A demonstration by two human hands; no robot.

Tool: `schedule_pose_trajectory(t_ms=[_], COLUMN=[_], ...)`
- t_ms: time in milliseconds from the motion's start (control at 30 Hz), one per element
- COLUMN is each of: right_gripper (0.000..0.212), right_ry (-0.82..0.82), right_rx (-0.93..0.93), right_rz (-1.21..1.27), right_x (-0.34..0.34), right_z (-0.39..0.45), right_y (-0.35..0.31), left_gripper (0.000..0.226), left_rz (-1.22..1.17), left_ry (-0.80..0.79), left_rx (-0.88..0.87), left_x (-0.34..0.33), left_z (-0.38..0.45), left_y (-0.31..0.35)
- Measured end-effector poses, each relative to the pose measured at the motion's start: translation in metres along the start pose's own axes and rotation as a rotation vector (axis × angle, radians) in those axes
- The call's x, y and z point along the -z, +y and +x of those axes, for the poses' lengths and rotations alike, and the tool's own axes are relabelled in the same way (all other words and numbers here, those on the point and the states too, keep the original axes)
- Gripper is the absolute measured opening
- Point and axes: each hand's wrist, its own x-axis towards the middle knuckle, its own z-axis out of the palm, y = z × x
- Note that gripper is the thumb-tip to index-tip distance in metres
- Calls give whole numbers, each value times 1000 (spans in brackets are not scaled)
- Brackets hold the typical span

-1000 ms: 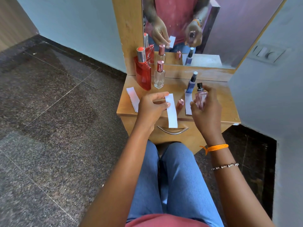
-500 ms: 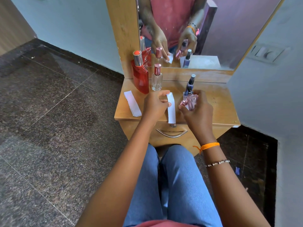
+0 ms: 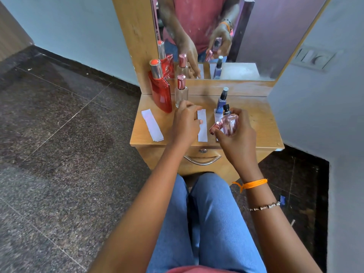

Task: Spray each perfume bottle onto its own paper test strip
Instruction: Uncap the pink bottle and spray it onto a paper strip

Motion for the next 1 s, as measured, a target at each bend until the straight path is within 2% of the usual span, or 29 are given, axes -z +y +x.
schedule_pose_trajectory(t_ms=[100,133,267,367,433,533,667,767,1000], right_gripper=[50,51,50,48,56,68,61,64,74], right_ry=[4,0,-8,-50,-83,-105,-139,-206,-183], right_rx=[3,11,59,66,57,45,32,31,94], right_rz=[28,43,89,131,152,189,256,264,260], right_x=[0,0,0,1,3,3,1,-5,-6], right_z=[-1,-2,-5,-9,-11,-16,-29,-34,-34], right_y=[-1,-2,-8,-11,-13,-14,-13,-15,-20], left_gripper=[27,24,20,13,11,19,29,30,21], left_rz=[-54,-101,-307,-499,-576,-640,-833,-868,-820], left_ry=[94,69,-227,-255,-266,-168,-22,-44,-86], left_rx=[-66,-70,52,156,201,243,289,302,253], left_x=[10,14,20,20,22,28,39,40,28], left_z=[-11,-16,-36,-45,-47,-46,-39,-39,-58], left_y=[10,13,16,16,17,21,31,36,45])
